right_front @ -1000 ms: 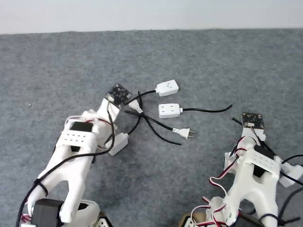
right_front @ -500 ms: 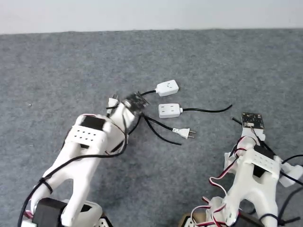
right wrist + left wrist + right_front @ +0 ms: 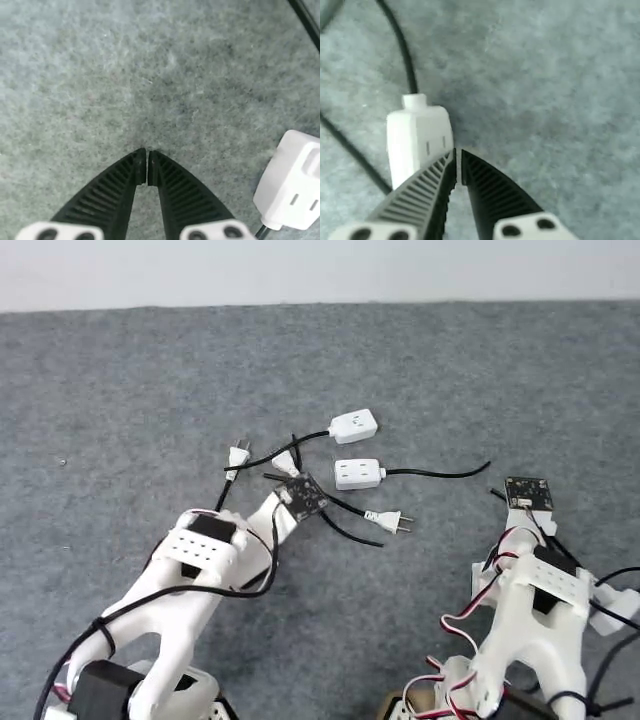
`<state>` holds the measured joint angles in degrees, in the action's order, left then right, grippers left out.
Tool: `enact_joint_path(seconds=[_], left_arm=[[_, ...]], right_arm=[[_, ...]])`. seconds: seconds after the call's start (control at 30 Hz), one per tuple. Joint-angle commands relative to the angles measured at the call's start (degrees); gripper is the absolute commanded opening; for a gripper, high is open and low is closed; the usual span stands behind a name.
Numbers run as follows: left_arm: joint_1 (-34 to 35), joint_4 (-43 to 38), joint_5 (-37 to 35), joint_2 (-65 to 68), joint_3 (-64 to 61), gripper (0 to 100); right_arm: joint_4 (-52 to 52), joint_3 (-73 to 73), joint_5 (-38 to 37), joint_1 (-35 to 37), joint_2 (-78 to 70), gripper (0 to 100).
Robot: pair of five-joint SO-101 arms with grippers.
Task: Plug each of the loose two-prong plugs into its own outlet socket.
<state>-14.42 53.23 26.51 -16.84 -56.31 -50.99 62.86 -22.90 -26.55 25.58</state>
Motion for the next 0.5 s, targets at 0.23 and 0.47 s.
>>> enact_joint_path(seconds=[0.23, 0.47], left_arm=[[7.12, -2.9, 1.85, -1.49, 4.09, 1], [9.23, -3.69, 5.1, -1.41, 4.35, 1]], right_arm=[[0.92, -0.44, -0.62, 0.66, 1.27, 1.2], [0.92, -0.44, -0.62, 0.66, 1.27, 1.2]])
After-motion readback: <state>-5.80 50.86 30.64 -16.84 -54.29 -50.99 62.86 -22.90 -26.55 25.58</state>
